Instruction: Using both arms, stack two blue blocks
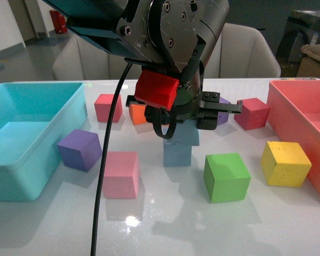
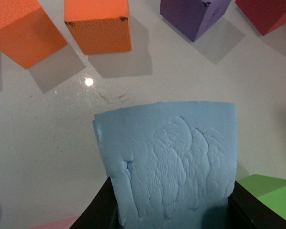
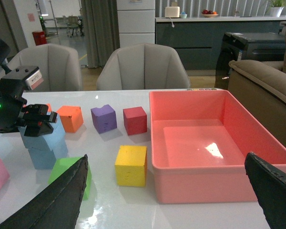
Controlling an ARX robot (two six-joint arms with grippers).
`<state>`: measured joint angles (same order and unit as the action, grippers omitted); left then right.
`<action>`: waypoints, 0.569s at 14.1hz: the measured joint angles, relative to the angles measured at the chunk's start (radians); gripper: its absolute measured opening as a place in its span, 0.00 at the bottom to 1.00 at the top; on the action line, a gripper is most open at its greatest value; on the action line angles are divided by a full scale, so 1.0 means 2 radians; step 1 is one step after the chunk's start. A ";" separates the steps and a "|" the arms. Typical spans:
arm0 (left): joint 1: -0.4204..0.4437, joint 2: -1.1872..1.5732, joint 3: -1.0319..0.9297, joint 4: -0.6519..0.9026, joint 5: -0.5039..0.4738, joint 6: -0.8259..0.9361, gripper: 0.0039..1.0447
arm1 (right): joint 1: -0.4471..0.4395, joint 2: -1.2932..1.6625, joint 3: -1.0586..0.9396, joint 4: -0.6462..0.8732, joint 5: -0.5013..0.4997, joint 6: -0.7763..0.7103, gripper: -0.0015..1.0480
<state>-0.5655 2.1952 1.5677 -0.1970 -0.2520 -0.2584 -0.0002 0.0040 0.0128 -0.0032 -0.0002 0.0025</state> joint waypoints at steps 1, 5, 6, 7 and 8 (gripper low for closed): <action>0.003 0.009 0.007 -0.002 -0.001 -0.004 0.39 | 0.000 0.000 0.000 0.000 0.000 0.000 0.94; 0.006 0.021 0.015 -0.004 -0.008 -0.016 0.39 | 0.000 0.000 0.000 0.000 0.000 0.000 0.94; 0.007 0.022 0.016 -0.002 -0.009 -0.017 0.42 | 0.000 0.000 0.000 0.000 0.000 0.000 0.94; 0.006 0.023 0.018 -0.002 -0.009 -0.017 0.55 | 0.000 0.000 0.000 0.000 0.000 0.000 0.94; 0.006 0.023 0.019 0.001 -0.009 -0.017 0.65 | 0.000 0.000 0.000 0.000 0.000 0.000 0.94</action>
<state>-0.5526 2.2414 1.6051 -0.1955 -0.2699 -0.2916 -0.0002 0.0040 0.0128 -0.0036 -0.0002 0.0025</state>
